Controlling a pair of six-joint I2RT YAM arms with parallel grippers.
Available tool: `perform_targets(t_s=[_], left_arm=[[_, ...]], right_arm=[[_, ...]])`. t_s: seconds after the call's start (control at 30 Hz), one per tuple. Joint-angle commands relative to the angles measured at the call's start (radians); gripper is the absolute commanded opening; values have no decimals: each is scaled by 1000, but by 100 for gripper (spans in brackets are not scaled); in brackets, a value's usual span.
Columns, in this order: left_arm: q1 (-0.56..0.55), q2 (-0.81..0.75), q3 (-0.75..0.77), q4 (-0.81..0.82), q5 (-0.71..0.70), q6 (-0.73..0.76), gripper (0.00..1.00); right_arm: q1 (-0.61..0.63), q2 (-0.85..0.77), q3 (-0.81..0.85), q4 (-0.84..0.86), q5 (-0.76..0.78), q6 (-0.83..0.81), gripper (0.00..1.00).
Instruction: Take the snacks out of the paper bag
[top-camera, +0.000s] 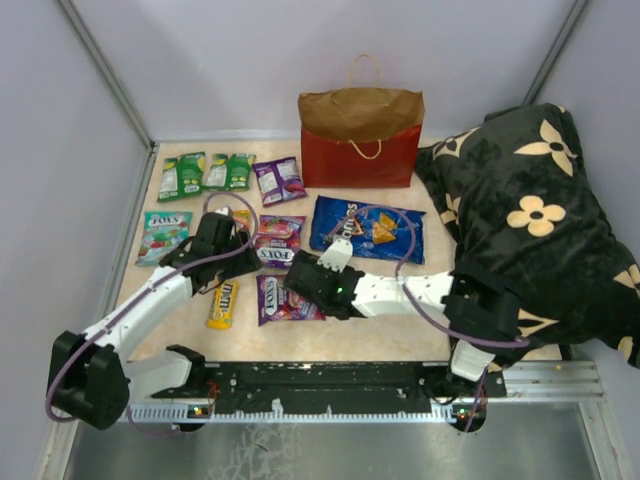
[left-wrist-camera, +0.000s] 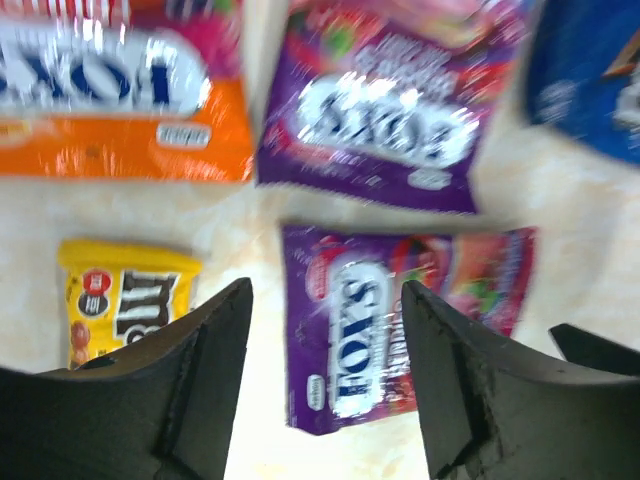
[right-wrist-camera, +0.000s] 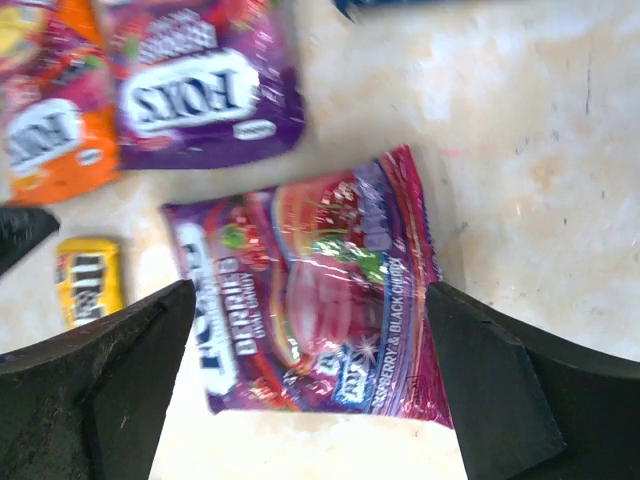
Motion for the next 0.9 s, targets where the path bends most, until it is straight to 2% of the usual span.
perform_targets(t_s=[0.0,0.03,0.07,0.1,0.27,0.47,0.6,0.67,0.77,0.87], left_arm=[[3,-71,165,-35,10,160,73],[3,-84,189,-38,1,171,78],[3,-95,212,-41,0,184,92],[3,-103,239,-45,7,204,99],[5,-112,347,-66,71,319,100],[9,-88,404,8,226,396,100],[40,-64,405,105,415,404,100],[81,-57,374,175,513,390,100],[188,-32,330,254,635,355,100],[267,-19,300,280,635,352,100]], right_arm=[[-23,-191,60,54,66,-257,99],[-34,-231,54,77,51,-299,99],[-46,-274,45,97,32,-325,99],[-61,-318,25,110,17,-341,99],[-112,-584,-82,138,-1,-463,99],[-218,-870,-194,31,3,-573,99],[-316,-971,-246,41,-84,-695,99],[-411,-983,-257,31,-157,-718,99],[-630,-961,-266,19,-358,-715,99],[-804,-931,-287,38,-539,-701,99]])
